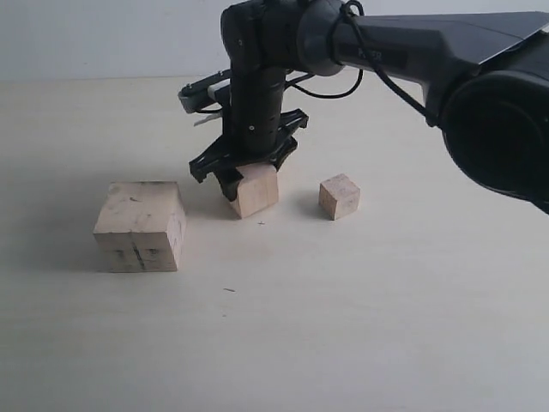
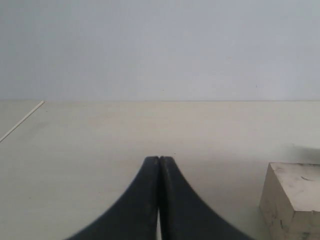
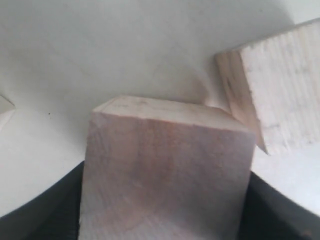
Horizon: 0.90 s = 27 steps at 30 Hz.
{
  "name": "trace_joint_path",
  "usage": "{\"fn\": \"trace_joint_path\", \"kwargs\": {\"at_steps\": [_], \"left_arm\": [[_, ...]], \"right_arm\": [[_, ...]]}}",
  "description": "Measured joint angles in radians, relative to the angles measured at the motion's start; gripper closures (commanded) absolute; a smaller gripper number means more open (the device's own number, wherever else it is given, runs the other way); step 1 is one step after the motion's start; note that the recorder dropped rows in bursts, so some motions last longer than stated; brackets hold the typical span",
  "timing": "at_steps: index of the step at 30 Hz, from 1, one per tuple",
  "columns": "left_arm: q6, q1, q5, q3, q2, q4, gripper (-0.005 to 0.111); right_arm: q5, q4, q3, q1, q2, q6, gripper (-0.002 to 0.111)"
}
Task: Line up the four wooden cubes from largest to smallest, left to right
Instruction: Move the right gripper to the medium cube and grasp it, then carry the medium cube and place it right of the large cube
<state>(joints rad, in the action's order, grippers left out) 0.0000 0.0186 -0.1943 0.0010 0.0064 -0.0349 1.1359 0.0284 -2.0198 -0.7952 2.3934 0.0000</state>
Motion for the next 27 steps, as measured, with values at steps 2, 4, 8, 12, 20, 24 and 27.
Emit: {"fn": "trace_joint_path", "kwargs": {"at_steps": [2,4,8,12,20,24,27], "left_arm": [[0.000,0.000,0.000,0.000,0.000,0.000,0.107],[0.000,0.000,0.000,0.000,0.000,0.000,0.107],[0.000,0.000,0.000,0.000,0.000,0.000,0.107],[0.000,0.000,0.000,0.000,0.000,0.000,0.107],[0.000,0.000,0.000,0.000,0.000,0.000,0.107],[0.000,0.000,0.000,0.000,0.000,0.000,0.107],[0.000,0.000,0.000,0.000,0.000,0.000,0.107]], "right_arm": [[0.017,-0.009,0.002,0.000,-0.041,-0.006,0.108],[0.022,-0.016,0.002,0.000,-0.102,-0.017,0.108],[0.018,0.002,0.012,0.000,-0.244,-0.095,0.108],[-0.005,0.139,0.102,0.002,-0.377,-0.301,0.108],[-0.047,0.344,0.409,0.002,-0.490,-0.766,0.108],[-0.092,0.344,0.472,0.002,-0.451,-0.905,0.108],[-0.100,0.344,0.477,-0.010,-0.413,-0.984,0.108]]}}
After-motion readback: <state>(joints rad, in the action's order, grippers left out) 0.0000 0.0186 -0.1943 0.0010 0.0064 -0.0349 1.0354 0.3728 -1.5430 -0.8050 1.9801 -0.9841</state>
